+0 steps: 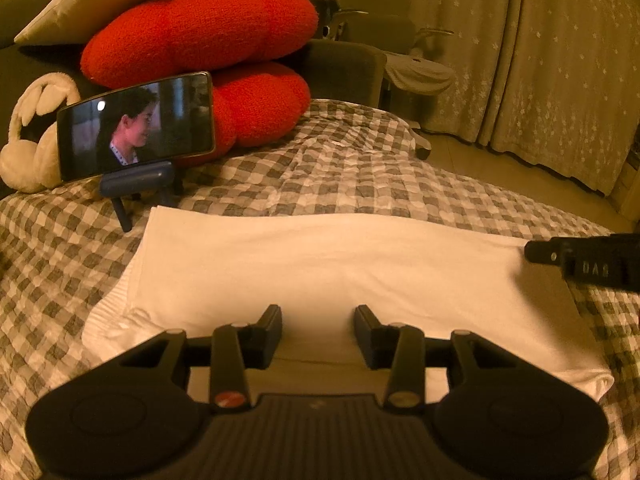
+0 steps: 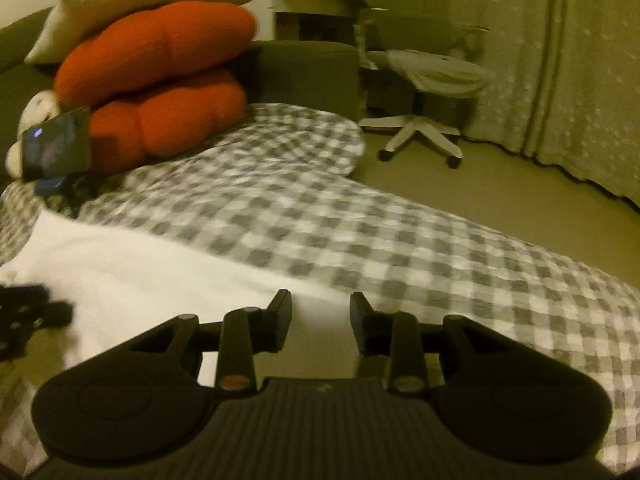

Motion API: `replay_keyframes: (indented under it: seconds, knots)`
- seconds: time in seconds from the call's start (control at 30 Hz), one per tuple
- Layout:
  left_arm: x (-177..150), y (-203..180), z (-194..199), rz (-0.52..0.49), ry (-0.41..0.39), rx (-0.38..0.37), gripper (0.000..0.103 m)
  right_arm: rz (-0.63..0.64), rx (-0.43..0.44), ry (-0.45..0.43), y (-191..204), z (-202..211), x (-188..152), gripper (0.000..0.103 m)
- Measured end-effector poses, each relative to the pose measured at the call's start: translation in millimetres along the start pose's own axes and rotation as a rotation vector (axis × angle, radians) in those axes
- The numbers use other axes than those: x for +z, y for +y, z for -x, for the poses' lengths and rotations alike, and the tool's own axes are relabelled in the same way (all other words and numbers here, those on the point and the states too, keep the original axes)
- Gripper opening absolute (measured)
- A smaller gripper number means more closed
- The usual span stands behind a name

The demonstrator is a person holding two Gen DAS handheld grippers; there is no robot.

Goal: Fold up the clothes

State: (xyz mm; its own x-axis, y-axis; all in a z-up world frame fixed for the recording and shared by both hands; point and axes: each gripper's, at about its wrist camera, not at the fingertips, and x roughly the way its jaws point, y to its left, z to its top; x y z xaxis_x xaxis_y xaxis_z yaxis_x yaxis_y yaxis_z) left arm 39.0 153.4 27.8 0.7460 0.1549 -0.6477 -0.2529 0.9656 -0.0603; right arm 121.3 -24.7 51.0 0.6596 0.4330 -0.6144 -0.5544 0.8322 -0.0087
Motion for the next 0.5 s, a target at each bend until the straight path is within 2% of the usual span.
replay_keyframes:
  seconds: [0.13,0.23,0.33,0.5]
  knots:
    - [0,0,0,-0.002,0.0,0.001,0.042,0.042,0.038,0.002,17,3,0,0.033]
    - [0,1,-1,0.001,0.002,0.0,0.042,0.073,0.07,0.036,29,1,-4,0.033]
    - [0,1,1,0.001,0.001,-0.001,0.042,0.111,0.067,0.069,38,-2,-10,0.033]
    - [0,-2,3,0.0,-0.007,-0.011,0.042,0.107,0.069,0.055,40,8,-10,0.033]
